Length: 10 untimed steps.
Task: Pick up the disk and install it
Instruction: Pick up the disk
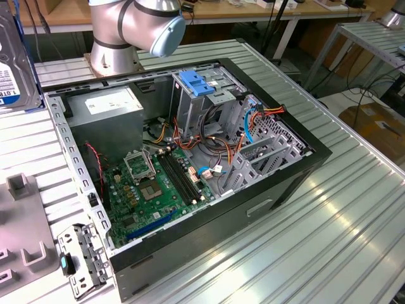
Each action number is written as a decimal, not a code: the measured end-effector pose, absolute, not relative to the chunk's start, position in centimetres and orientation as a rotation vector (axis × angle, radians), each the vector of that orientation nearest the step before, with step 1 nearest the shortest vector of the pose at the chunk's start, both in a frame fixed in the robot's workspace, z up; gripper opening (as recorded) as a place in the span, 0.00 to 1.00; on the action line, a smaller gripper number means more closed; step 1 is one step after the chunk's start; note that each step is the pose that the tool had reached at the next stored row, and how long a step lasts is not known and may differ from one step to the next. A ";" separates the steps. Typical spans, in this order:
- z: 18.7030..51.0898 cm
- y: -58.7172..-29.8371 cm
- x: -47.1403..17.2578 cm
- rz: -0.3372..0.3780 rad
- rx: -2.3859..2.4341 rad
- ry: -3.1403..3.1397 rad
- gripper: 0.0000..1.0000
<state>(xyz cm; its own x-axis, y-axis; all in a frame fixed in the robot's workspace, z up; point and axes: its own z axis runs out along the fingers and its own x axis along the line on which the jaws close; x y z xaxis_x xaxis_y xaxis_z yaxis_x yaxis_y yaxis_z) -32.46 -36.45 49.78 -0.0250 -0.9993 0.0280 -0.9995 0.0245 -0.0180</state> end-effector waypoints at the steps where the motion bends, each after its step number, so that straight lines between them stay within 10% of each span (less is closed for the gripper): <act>1: 49.8 -36.5 -32.2 0.051 2.188 -2.243 0.37; 10: 49.8 -36.5 -30.1 0.051 2.188 -2.243 0.37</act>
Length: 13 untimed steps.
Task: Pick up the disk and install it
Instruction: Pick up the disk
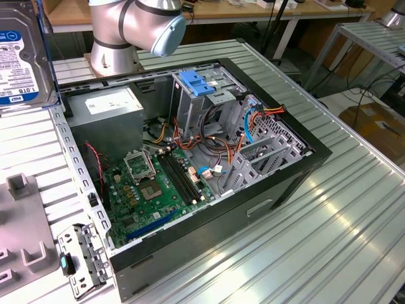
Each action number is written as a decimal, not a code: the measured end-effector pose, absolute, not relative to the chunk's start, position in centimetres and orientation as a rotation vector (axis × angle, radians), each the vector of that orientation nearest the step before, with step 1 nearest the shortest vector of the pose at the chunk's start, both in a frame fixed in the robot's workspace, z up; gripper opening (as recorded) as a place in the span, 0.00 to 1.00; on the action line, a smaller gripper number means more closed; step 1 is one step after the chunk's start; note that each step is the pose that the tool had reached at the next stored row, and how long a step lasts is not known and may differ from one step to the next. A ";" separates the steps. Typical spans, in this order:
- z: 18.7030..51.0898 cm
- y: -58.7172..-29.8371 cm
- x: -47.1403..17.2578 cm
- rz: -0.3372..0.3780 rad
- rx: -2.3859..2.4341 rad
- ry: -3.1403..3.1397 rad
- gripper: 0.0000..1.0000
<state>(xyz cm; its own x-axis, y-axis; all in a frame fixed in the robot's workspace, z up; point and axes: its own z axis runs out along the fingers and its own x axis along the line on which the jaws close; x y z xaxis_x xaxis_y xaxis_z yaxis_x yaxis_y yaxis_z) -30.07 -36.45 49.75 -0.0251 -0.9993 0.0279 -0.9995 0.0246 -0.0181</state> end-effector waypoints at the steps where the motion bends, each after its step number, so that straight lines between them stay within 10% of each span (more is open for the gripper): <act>1: 49.8 -36.5 -29.9 0.051 2.188 -2.243 0.37; 13: 49.7 -36.5 -26.4 0.054 2.187 -2.242 0.37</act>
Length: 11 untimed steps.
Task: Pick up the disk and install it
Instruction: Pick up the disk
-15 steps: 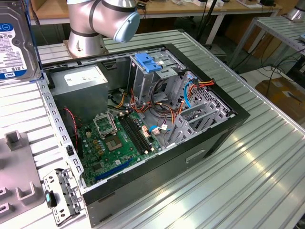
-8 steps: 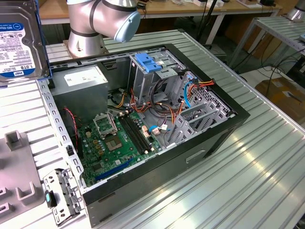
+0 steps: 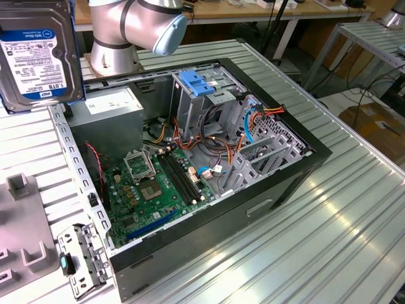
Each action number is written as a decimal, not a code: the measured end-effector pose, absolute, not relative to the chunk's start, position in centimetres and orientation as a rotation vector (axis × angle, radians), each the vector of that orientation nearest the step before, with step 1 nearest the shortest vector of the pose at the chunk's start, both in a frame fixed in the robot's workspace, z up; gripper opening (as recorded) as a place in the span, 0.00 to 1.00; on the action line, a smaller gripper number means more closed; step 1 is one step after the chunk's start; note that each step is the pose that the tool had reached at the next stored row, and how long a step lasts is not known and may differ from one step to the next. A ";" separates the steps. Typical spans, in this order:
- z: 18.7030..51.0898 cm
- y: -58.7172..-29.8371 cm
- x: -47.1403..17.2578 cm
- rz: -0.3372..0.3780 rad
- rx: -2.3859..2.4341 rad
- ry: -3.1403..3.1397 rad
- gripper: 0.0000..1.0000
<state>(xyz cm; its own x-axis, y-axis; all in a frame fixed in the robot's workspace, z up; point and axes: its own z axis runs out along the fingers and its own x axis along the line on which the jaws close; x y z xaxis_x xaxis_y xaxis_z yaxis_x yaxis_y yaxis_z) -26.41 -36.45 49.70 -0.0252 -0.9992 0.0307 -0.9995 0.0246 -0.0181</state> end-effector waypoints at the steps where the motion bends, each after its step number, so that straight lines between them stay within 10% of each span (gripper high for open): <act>1: 49.7 -36.5 -26.2 0.054 2.187 -2.242 0.37; 11: 49.6 -36.7 -25.7 0.054 2.186 -2.242 0.37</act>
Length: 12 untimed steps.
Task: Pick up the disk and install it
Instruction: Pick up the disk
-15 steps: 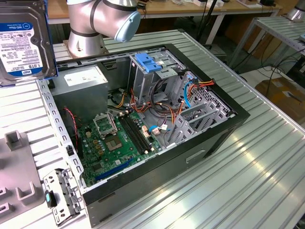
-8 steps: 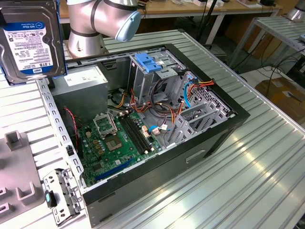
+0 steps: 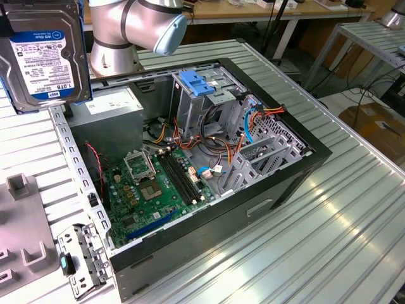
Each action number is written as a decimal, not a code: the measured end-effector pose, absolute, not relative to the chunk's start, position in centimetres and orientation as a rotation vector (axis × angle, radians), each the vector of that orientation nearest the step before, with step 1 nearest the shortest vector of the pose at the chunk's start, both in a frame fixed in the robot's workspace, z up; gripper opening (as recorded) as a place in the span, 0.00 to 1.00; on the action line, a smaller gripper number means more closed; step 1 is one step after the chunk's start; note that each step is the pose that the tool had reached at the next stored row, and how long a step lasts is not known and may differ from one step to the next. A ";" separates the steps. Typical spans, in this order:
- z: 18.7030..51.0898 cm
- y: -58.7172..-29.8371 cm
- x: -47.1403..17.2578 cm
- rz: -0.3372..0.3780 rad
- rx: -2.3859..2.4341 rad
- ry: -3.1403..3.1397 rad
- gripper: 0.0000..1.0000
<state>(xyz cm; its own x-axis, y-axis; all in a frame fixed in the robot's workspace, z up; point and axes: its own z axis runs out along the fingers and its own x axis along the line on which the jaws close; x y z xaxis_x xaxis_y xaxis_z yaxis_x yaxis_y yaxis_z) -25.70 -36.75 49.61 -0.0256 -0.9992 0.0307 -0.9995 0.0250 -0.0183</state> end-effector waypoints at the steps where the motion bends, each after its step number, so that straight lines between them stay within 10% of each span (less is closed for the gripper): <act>1: 49.6 -36.8 -25.6 0.054 2.186 -2.242 0.37; 12: 49.5 -37.0 -23.4 0.054 2.186 -2.243 0.37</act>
